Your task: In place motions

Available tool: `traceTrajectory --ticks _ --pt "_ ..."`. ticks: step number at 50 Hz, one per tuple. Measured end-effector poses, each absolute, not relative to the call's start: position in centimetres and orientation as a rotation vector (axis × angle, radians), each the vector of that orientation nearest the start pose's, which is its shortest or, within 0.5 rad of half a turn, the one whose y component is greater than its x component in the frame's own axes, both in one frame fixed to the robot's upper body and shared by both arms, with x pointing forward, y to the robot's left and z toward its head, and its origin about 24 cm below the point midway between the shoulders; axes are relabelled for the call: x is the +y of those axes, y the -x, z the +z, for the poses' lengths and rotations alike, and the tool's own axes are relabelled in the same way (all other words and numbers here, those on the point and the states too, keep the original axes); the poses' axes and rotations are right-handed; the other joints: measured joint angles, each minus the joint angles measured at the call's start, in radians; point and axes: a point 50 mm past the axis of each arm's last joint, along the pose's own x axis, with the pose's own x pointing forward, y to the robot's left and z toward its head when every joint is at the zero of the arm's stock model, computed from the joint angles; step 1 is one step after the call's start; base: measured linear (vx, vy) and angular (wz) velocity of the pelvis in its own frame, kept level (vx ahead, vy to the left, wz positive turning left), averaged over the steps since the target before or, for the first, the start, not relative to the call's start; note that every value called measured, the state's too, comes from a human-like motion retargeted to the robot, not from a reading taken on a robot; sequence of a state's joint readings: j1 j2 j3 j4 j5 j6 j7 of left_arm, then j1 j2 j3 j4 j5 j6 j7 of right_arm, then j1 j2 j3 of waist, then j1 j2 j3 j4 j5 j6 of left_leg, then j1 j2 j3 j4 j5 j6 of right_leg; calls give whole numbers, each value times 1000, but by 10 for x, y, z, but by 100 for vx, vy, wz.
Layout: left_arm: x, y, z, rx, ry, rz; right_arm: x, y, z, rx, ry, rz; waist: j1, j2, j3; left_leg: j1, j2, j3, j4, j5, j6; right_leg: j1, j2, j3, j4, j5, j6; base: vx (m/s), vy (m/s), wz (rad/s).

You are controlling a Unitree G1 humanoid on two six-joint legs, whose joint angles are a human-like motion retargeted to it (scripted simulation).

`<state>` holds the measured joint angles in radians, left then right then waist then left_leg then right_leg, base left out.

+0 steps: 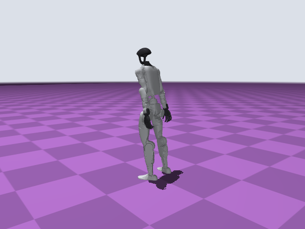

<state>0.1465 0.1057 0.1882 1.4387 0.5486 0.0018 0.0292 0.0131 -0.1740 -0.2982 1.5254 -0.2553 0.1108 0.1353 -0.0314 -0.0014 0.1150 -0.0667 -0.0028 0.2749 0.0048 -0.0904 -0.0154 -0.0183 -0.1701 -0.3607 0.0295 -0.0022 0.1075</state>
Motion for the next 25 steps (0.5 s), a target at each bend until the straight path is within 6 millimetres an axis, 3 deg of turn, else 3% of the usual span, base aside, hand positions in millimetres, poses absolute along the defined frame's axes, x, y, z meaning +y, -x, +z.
traceTrajectory --ticks 7,13,19,25 --pt "204 -28 -178 1436 -351 -124 -222 -78 -169 1381 146 -65 -6 3 -50 11 0 -9 7 -17 7 19 2 -8 -2 8 -15 8 3 8" --pt "205 -63 -173 1315 -358 -146 -220 -116 -161 1252 253 -7 11 1 -69 26 -5 -11 7 -26 13 32 2 -9 0 13 -28 3 1 0" --pt "204 -62 -173 1301 -375 -183 -219 -115 -161 1241 342 63 9 2 -86 31 -8 -19 8 -33 17 42 3 -17 -2 15 -41 6 1 7" --pt "203 -30 -177 1405 -386 -201 -220 -77 -170 1372 338 103 2 5 -83 35 -9 -24 9 -36 19 50 4 -23 -2 17 -47 1 0 0"
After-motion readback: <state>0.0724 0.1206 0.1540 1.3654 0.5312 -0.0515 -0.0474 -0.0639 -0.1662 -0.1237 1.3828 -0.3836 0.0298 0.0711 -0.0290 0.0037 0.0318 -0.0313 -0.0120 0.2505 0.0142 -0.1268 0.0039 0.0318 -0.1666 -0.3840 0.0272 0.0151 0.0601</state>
